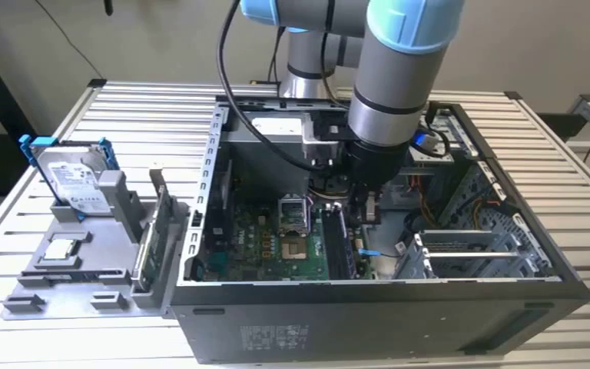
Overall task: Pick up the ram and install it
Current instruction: 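Press down the ram until it locks into place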
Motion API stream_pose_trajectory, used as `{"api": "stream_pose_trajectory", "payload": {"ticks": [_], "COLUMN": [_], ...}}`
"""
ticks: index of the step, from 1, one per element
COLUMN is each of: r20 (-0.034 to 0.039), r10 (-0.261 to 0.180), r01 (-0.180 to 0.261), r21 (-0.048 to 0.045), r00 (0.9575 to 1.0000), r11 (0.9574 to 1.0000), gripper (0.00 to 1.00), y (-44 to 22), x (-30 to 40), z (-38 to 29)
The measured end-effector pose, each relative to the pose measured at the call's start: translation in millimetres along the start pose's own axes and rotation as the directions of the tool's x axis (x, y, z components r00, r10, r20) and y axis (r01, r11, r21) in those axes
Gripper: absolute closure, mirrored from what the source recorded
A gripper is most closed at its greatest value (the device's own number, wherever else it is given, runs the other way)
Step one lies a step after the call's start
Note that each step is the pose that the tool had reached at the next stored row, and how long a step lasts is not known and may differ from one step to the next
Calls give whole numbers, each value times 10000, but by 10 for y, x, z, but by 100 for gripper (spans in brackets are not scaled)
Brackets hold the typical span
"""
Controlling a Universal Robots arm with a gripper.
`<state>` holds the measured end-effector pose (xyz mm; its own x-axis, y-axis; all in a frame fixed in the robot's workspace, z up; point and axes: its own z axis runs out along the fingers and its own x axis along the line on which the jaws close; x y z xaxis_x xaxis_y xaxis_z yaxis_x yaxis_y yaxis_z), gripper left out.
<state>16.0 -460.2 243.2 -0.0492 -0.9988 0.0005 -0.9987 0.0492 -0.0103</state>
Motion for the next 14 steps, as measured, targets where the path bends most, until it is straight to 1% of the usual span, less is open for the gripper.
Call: {"api": "stream_pose_trajectory", "payload": {"ticks": [5,8,11,13,14], "r20": [16,17,45,70,71], "r10": [-474,-552,-577,-588,-590], "r01": [474,552,577,589,590], "r21": [1,0,-7,-35,-52], "r00": [9989,9985,9983,9982,9982], "r11": [9989,9985,9983,9983,9982], "gripper": [89,89,89,89,89], "y": [1,2,3,3,3], "x": [-4,-13,-20,-21,-21], "z": [24,46,69,77,77]}}
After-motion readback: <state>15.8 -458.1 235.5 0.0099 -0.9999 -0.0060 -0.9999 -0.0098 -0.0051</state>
